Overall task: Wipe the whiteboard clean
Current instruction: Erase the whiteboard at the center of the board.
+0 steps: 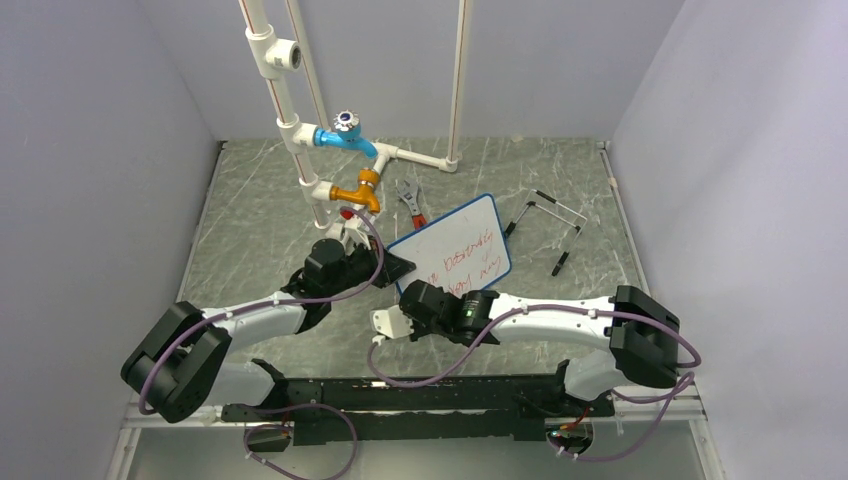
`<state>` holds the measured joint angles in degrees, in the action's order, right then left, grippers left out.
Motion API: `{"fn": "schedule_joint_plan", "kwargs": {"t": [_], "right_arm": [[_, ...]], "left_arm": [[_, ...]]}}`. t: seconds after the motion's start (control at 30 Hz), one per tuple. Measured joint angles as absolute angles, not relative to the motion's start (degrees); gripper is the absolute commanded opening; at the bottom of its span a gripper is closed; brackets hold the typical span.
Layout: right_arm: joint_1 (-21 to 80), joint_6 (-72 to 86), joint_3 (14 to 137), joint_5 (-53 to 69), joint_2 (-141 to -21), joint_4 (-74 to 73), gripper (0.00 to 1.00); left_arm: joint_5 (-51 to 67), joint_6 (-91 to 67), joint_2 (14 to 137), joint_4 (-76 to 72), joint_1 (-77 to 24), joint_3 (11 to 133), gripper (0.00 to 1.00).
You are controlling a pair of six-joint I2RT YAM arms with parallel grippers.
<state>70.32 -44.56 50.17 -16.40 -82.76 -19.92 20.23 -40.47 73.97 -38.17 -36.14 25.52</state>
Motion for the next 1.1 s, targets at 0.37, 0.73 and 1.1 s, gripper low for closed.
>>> {"fn": "schedule_joint_plan", "kwargs": {"t": [0.37,0.73,1.1], "right_arm": [[69.8,-39.5,50.8,-19.7,-83.0,-18.9,0.00],[68.8,-37.9,50.8,-20.7,-82.1,-17.4,0.00],[66.8,-39.8,50.4,-19.4,-80.0,-15.5,0.00]], "left_arm": [[21.4,-40.4,75.5,-40.4,-35.8,25.5,0.00],[21.5,-40.9,76.0,-41.1,-35.7,25.5,0.00],[21.8,-41.7,75.6,-40.0,-35.7,25.5,0.00]]}}
